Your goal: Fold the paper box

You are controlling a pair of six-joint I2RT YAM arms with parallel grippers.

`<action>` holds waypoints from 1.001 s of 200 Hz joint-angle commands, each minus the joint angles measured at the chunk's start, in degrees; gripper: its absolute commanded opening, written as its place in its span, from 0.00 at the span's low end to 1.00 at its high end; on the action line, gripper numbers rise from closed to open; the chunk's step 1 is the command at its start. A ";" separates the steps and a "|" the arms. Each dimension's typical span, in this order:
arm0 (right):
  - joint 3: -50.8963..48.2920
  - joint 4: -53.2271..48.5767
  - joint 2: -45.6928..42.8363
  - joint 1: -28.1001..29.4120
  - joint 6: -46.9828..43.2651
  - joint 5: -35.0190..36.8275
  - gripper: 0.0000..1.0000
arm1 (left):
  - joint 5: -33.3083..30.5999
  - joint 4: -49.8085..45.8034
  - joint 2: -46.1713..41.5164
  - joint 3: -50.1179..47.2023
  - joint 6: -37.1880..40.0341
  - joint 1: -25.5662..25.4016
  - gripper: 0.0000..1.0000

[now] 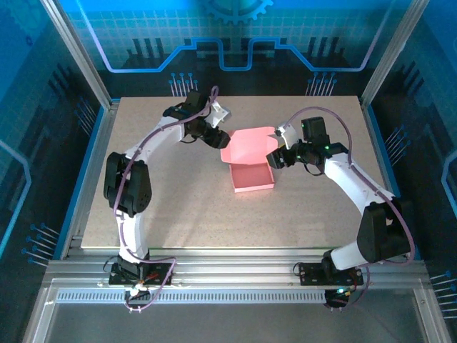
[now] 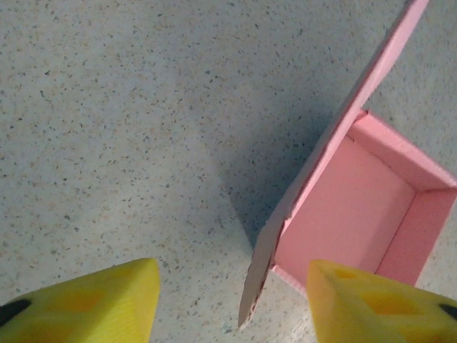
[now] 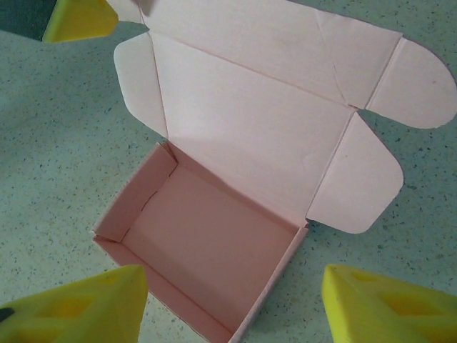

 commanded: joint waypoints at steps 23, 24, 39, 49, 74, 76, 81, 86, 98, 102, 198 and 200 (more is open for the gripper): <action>1.92 -2.20 -1.15 0.78 -0.83 0.75 0.66 | 2.76 -10.61 4.64 8.55 4.21 0.11 0.48; 1.92 -2.16 -1.14 0.78 -0.83 0.79 0.66 | 2.81 -10.70 4.69 8.64 4.24 0.11 0.47; 1.92 -2.45 -1.20 0.79 -0.83 1.32 0.66 | 3.07 -11.30 5.66 9.76 4.50 0.03 0.44; 1.84 -2.56 -1.22 0.88 -0.91 1.54 0.66 | 3.10 -11.40 5.92 10.20 4.53 0.07 0.41; 1.57 -2.65 -1.22 0.88 -1.00 1.54 0.66 | 2.64 -11.14 6.32 10.57 4.76 -0.02 0.36; 1.57 -2.61 -1.22 0.94 -0.96 1.58 0.66 | 2.60 -11.14 6.32 10.62 4.78 -0.06 0.36; 1.51 -2.57 -1.22 0.93 -0.92 1.46 0.66 | 2.36 -11.24 6.49 10.75 4.88 -0.04 0.35; 1.56 -2.58 -1.13 1.02 -0.92 1.47 0.66 | 2.25 -11.19 6.65 10.87 4.88 -0.08 0.35; 1.57 -2.57 -1.04 0.96 -1.00 1.47 0.66 | 2.32 -11.48 6.96 11.32 5.06 -0.28 0.33; 1.57 -2.57 -0.96 0.97 -1.00 1.57 0.66 | 2.32 -11.56 7.03 11.41 5.12 -0.37 0.32; 1.50 -3.17 -0.18 1.02 -1.27 2.49 0.66 | 2.86 -15.00 9.68 14.73 6.00 -1.80 0.30; 1.55 -3.18 -0.17 1.04 -1.27 2.50 0.66 | 2.85 -15.09 9.71 14.81 6.01 -1.82 0.30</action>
